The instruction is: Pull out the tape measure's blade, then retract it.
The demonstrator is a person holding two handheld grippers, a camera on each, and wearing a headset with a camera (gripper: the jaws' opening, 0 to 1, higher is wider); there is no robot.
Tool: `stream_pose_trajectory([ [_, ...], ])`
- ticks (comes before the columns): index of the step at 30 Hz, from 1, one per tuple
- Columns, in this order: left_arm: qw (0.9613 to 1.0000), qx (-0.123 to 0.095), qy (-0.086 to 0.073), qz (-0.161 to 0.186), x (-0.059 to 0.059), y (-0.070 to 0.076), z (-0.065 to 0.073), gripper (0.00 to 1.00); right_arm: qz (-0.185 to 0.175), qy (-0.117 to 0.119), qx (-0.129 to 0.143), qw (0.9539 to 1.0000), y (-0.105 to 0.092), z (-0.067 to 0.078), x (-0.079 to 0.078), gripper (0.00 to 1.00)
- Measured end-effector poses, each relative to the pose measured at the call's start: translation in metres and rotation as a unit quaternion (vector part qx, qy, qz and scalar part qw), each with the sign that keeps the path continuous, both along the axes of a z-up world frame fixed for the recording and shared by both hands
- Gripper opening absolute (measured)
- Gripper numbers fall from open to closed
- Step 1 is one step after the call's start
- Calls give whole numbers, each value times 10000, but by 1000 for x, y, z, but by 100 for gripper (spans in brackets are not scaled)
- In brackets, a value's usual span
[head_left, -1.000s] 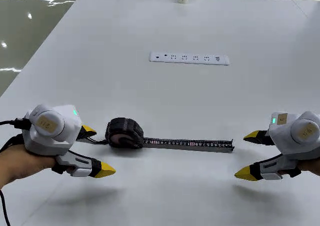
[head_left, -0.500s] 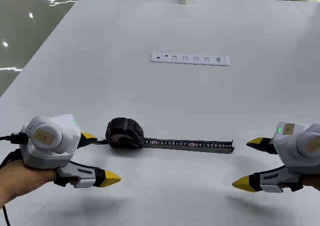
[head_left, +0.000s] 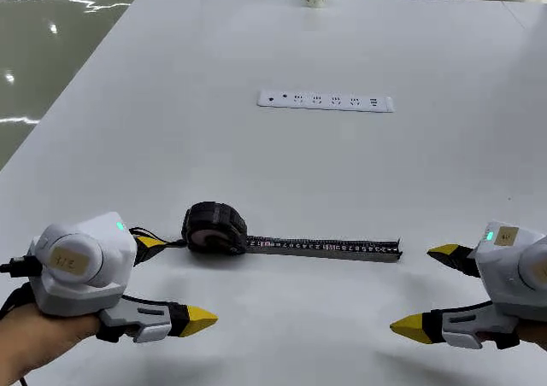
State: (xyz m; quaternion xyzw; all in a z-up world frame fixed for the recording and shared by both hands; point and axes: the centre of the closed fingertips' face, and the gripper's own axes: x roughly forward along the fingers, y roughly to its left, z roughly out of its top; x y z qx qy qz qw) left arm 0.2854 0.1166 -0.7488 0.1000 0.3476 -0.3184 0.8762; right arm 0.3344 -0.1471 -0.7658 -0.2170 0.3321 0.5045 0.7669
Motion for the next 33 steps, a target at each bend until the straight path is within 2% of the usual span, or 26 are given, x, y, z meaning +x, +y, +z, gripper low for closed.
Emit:
stream_pose_trajectory([
  [5,9998,-98,-93,171,-1,-4,5,80,-207,-30,89,9997,0,2,-2,80],
  [10,9995,-145,-105,243,-3,-7,7,82,-340,-78,213,9992,2,6,-7,82],
  [16,9981,-351,-212,450,-4,-12,10,85,-529,-161,415,9976,6,12,-10,85],
  [21,9966,-399,-383,618,-7,-14,12,88,-701,-259,528,9958,8,15,-12,89],
  [24,9944,-534,-520,749,-6,-14,17,89,-843,-338,658,9937,10,19,-12,91],
  [27,9925,-631,-583,865,-6,-13,21,91,-995,-412,895,9901,15,25,-14,93],
  [33,9891,-699,-783,1028,-6,-12,28,92,-1121,-460,1108,9864,24,33,-23,98],
])
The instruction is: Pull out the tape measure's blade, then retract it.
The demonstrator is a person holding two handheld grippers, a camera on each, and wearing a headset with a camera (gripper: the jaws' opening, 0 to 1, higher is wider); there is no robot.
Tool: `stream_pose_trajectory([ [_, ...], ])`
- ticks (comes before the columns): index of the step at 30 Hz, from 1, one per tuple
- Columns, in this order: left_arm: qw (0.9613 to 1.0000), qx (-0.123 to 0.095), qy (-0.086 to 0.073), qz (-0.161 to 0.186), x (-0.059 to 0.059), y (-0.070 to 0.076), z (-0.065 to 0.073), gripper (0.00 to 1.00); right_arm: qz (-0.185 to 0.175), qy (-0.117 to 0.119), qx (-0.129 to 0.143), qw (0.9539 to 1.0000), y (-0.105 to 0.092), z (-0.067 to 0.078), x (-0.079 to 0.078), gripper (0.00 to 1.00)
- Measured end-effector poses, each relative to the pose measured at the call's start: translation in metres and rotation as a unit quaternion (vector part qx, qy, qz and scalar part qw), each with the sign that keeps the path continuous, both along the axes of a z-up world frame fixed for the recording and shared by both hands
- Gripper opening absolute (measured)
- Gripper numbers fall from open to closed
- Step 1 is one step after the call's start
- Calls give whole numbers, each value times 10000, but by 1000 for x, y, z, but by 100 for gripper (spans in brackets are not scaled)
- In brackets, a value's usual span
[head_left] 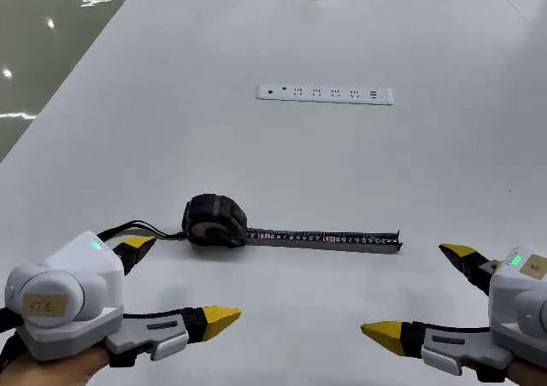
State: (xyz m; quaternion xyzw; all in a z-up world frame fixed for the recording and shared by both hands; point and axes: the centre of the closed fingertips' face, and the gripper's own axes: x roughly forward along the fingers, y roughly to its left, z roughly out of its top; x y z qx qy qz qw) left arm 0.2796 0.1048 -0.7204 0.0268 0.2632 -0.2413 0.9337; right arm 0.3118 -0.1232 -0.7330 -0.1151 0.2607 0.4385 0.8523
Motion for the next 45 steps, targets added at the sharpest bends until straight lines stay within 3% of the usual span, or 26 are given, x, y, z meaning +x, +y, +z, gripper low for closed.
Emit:
stream_pose_trajectory([
  [17,9987,-66,-5,500,-7,2,7,99,-209,99,267,9994,7,6,-15,99],
  [24,9985,16,30,542,-10,-1,6,99,-272,140,311,9990,7,10,-16,99],
  [30,9981,-82,103,604,-12,-1,7,99,-263,140,326,9990,8,13,-19,99],
  [45,9981,24,34,612,-13,-1,11,99,-211,149,331,9991,11,15,-22,99],
])
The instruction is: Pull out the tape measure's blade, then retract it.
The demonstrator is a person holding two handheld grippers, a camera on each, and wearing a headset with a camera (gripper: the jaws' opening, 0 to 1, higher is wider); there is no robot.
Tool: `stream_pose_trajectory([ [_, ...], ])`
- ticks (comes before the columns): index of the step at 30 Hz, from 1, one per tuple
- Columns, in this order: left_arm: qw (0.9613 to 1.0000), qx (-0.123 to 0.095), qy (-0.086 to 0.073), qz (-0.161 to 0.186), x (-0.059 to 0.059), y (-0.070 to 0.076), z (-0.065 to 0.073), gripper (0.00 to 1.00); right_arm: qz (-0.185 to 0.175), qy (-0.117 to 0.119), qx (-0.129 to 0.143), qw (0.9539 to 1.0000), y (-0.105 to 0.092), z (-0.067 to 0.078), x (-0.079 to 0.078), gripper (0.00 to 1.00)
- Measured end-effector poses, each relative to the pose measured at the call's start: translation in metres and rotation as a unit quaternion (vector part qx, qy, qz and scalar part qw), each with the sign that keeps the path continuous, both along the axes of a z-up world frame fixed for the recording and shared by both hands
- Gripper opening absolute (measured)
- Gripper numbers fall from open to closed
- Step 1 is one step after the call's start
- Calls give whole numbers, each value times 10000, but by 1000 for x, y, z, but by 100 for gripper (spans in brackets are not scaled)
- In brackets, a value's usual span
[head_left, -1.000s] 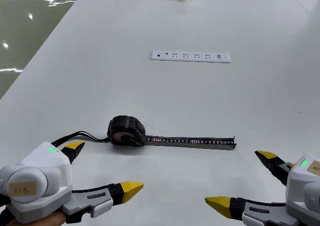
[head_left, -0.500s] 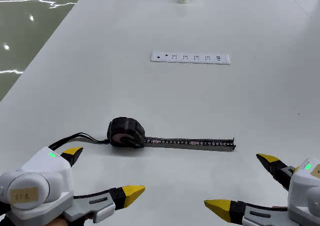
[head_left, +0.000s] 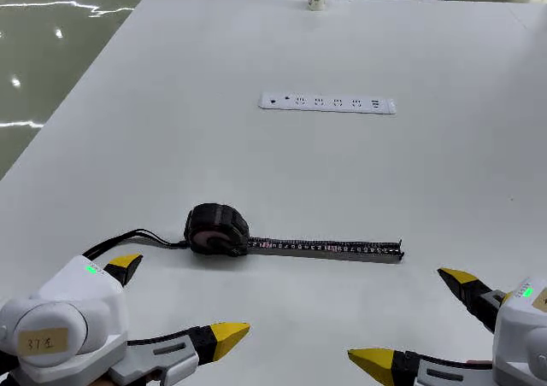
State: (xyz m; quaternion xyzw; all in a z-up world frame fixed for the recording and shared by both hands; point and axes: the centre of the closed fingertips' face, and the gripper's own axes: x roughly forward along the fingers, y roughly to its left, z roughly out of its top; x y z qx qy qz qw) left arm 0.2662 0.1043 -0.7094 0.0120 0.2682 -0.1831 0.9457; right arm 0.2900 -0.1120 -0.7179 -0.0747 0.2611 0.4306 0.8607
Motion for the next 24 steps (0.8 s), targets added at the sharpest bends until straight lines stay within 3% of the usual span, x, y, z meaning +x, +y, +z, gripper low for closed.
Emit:
stream_pose_trajectory([
  [9,10000,17,4,19,1,0,1,99,11,22,-40,10000,-1,-2,0,99],
  [24,9998,2,142,159,6,3,0,99,65,65,-83,9999,-4,-8,5,99],
])
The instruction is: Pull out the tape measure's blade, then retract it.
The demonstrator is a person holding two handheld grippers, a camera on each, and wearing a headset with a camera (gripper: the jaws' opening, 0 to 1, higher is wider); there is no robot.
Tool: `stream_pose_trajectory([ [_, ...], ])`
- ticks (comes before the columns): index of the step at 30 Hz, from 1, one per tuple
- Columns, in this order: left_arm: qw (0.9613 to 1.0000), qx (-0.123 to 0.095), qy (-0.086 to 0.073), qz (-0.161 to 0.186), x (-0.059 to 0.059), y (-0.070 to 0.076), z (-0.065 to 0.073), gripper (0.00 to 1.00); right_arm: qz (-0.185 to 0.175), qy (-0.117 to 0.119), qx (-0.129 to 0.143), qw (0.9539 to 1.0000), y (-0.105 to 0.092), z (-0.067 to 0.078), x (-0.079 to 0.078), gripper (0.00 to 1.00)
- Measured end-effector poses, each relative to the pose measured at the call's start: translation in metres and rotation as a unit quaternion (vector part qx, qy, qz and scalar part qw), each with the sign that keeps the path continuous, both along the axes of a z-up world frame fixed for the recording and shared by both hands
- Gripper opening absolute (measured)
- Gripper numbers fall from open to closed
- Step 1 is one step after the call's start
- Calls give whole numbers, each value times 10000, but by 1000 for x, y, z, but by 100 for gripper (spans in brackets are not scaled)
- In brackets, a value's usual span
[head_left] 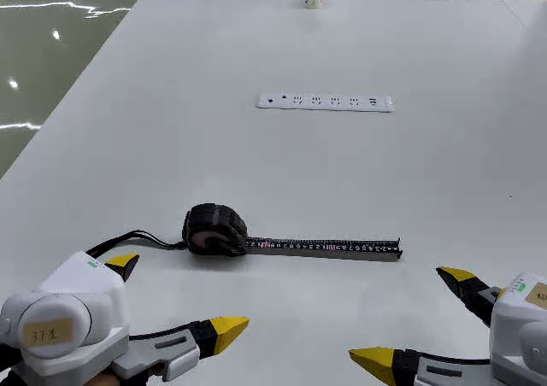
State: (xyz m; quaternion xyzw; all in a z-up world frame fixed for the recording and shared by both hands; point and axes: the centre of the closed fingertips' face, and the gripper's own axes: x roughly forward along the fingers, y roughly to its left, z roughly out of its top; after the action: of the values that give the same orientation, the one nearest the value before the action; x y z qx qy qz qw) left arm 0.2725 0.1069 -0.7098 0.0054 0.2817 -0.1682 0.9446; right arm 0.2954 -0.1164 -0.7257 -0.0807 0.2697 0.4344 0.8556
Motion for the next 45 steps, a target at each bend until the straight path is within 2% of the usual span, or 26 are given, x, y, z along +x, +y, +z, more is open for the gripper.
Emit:
stream_pose_trajectory([
  [8,10000,-61,16,51,9,-2,1,99,50,19,21,10000,-2,-2,9,99],
  [22,10000,2,14,20,27,-2,-2,99,136,53,-1,9999,-13,-8,29,95],
  [25,10000,-62,13,58,33,-1,-2,98,198,69,-66,9998,-15,-11,34,94],
  [45,9997,-72,55,238,58,-3,-5,95,740,3,-405,9964,-17,-20,49,83],
])
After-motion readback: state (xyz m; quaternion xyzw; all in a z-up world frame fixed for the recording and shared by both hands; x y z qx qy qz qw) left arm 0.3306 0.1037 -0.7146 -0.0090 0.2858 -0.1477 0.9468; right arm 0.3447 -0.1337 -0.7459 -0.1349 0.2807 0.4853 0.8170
